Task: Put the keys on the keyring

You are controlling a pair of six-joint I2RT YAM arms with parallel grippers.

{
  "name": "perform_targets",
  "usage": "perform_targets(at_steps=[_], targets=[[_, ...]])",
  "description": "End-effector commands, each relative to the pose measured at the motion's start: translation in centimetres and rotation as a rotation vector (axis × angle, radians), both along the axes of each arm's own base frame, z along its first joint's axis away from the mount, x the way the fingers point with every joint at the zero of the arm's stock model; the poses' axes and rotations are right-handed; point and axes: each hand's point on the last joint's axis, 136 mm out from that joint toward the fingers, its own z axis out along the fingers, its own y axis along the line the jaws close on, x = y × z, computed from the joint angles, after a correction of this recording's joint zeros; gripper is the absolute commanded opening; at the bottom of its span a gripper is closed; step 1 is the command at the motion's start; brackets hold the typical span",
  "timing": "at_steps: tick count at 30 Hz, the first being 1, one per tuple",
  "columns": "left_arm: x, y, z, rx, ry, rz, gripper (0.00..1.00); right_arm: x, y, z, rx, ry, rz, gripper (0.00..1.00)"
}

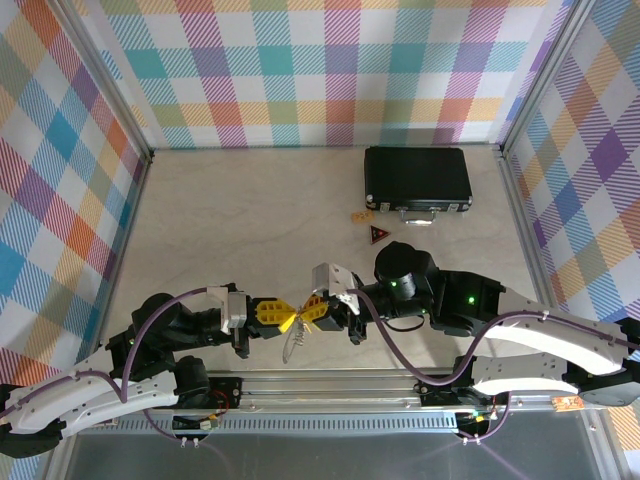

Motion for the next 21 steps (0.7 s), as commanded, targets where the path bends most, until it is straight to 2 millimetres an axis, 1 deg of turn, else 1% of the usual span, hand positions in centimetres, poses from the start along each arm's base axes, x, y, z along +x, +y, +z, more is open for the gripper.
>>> perform_targets(at_steps=[1,5,9,11,12,14,15,18,21], targets=[[-0.4,-0.2,0.7,-0.031,-0.011,-0.023,0.00,-0.1,0.4,0.3,0.011,-0.011,0.008,0.00],[-0.1,-0.3,-0.2,0.043,0.001,-0.006,0.00,0.2,-0.1,-0.1,-0.042,-0.031,-0.007,0.00],[0.6,-0.4,-1.5,0.148,0.020,0.029,0.17,0.5,-0.8,-0.6,-0.123,-0.062,-0.014,0.00],[0.9,-0.5,-2.0,0.196,0.027,0.042,0.21,0.5,-1.1,-1.0,-0.167,-0.069,-0.007,0.00],[1.1,-0.6,-2.2,0.220,0.028,0.048,0.22,0.4,-1.1,-1.1,-0.184,-0.072,0.000,0.00],[1.3,-0.8,-2.9,0.268,0.040,0.054,0.23,0.4,-1.1,-1.5,-0.220,-0.073,0.011,0.00],[1.3,-0.8,-3.0,0.278,0.040,0.055,0.23,0.3,-1.1,-1.7,-0.232,-0.072,0.022,0.00],[1.4,-0.9,-3.2,0.302,0.045,0.059,0.17,0.0,-0.9,-1.9,-0.242,-0.068,0.044,0.00],[1.6,-0.8,-3.5,0.313,0.048,0.067,0.16,-0.1,-0.8,-1.9,-0.238,-0.069,0.053,0.00]])
